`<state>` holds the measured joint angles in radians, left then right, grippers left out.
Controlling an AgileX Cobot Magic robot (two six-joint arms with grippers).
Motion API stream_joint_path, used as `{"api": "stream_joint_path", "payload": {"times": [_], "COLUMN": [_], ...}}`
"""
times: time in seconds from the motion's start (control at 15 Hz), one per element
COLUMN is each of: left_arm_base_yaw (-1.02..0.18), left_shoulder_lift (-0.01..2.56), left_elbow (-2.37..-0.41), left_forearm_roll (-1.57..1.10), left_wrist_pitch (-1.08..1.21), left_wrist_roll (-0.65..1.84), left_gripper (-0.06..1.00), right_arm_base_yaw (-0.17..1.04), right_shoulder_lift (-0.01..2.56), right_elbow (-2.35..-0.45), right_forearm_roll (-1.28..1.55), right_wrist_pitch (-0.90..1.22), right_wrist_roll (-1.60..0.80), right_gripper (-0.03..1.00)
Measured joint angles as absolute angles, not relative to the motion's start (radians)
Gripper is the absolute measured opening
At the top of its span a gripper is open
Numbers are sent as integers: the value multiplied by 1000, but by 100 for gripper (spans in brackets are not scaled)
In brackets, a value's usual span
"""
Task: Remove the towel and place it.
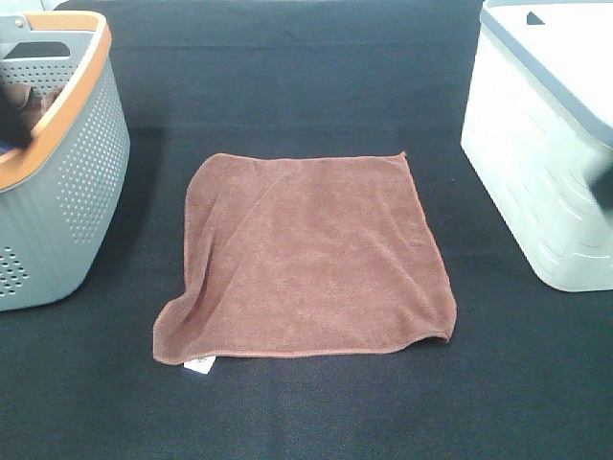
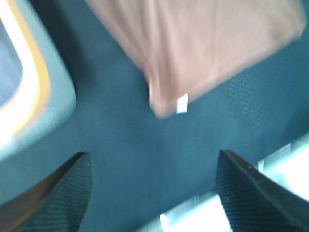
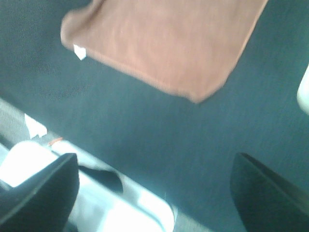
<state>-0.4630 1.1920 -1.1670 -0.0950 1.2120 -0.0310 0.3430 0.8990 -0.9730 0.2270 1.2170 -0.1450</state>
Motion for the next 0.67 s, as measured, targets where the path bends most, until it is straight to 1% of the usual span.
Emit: {"api": "stream_joint_path", "payload": {"times": [0.4,0.53,0.67], "left_arm_base_yaw": [-463,-463,-463], "left_shoulder_lift": [866,761,695], "left_elbow": [-708,-608,-541], "left_forearm_roll": [-97,-97,-97], "left_wrist_pitch": [1184,1091,1010], "left_wrist_roll": [-37,-37,-21], "left_gripper": [69,69,69], "right_arm_base_yaw": [343,343,343], "right_shoulder_lift": [586,499,439], "right_elbow": [-623,-565,-550], "right_forearm_roll": [174,138,124], "right_wrist_pitch": [1222,1222,1190], "right_wrist_roll": [-144,-141,-141], "right_gripper": [81,81,81]}}
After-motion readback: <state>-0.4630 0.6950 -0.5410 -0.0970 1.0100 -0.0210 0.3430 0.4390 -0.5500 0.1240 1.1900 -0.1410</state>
